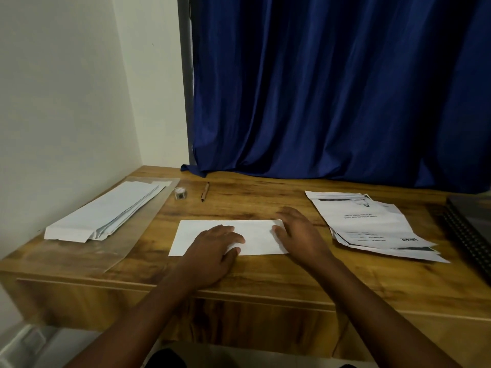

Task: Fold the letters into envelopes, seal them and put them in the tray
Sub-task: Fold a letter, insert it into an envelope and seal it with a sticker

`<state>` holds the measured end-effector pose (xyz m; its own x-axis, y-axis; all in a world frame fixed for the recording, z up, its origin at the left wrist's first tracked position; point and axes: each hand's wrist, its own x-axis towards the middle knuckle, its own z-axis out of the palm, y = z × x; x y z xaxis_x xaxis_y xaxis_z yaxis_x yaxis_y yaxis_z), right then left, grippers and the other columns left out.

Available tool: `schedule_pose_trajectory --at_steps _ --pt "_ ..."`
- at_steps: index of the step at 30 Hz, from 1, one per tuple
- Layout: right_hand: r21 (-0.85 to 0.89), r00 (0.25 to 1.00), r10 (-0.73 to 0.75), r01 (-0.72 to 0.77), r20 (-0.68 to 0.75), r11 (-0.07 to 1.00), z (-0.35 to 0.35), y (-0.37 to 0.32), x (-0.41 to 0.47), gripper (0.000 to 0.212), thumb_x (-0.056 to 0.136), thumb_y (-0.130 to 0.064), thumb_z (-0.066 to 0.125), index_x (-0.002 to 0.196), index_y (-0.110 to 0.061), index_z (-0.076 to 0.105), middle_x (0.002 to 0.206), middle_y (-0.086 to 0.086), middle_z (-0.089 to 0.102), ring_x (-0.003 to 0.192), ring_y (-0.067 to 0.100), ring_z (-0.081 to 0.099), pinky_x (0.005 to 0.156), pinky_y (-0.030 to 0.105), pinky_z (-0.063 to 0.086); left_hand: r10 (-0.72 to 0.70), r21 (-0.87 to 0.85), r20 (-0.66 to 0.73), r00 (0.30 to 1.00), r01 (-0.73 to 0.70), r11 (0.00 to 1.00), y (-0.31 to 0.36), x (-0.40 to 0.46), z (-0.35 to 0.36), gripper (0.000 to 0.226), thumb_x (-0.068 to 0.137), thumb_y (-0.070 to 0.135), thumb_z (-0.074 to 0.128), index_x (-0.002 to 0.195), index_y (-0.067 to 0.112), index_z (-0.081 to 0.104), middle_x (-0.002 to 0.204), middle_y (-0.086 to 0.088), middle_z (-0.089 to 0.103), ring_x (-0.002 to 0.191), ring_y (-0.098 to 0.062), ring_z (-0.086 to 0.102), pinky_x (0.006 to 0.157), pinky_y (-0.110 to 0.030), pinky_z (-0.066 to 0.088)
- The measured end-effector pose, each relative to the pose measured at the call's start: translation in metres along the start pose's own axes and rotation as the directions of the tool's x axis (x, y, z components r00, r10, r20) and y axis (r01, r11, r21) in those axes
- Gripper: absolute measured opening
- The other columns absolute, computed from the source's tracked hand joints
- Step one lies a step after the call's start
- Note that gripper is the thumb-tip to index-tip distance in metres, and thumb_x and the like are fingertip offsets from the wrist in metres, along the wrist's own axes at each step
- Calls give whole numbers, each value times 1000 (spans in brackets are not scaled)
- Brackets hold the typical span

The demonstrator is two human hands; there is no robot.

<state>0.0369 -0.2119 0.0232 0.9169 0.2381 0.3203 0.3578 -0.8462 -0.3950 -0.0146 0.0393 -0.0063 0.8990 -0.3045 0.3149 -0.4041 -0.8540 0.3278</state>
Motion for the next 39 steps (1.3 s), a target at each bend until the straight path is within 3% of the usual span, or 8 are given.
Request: schedule_pose_trajectory --at_steps 3,6,16,21,24,27,33,39 --pt "-146 956 -10 55 292 988 9 -8 5 79 101 -67 28 164 -23 9 172 -1 3 158 20 3 127 48 6 -20 4 60 998 20 1000 -1 2 1 35 106 45 40 140 43 47 164 8 32 155 -14 17 125 -38 11" --pt "-213 921 29 60 389 975 21 -5 6 88 98 -74 21 164 -19 2 172 2 -4 158 21 -5 126 50 0 -28 20 71 997 26 999 -1 2 2 36 106 47 39 141 44 44 165 9 30 155 -13 16 125 -38 10" --pt "289 984 105 -143 144 947 5 -6 41 57 102 -55 48 150 -25 45 153 2 51 135 23 51 104 37 42 -26 -40 41 999 28 999 -3 0 -1 37 103 49 45 139 42 51 161 13 36 152 -9 22 127 -41 15" --pt "219 994 73 -88 78 972 24 11 56 39 101 -46 54 134 -27 61 132 -4 65 120 17 59 103 41 51 -87 -306 17 996 88 948 -8 8 -19 32 93 42 70 125 40 66 139 23 56 132 4 46 115 -31 37" --pt "121 997 13 -22 75 992 31 17 58 40 99 -51 55 132 -30 64 133 -6 63 120 15 55 106 45 47 -280 -518 -166 946 158 841 -26 29 -51 43 89 30 76 129 30 60 122 16 63 110 -1 60 94 -26 52" --pt "152 997 11 -22 73 988 32 21 61 38 99 -48 56 131 -30 63 133 -7 63 120 15 55 106 46 47 -430 -409 -321 844 286 867 -63 55 -86 56 87 23 79 135 19 52 124 6 59 107 -14 58 80 -19 45" --pt "223 997 59 -68 48 972 35 29 71 35 100 -41 59 131 -27 63 133 -6 63 123 16 55 108 43 47 -614 -157 -119 780 595 788 -131 94 -97 93 81 44 83 153 13 33 151 -13 47 133 -33 51 102 -39 46" --pt "260 996 74 -86 53 962 40 38 78 31 96 -44 61 125 -32 65 128 -8 65 120 14 55 105 45 49 -672 -13 -75 736 673 739 -146 116 -74 79 76 64 78 134 16 52 125 -8 65 113 -28 59 99 -42 52"
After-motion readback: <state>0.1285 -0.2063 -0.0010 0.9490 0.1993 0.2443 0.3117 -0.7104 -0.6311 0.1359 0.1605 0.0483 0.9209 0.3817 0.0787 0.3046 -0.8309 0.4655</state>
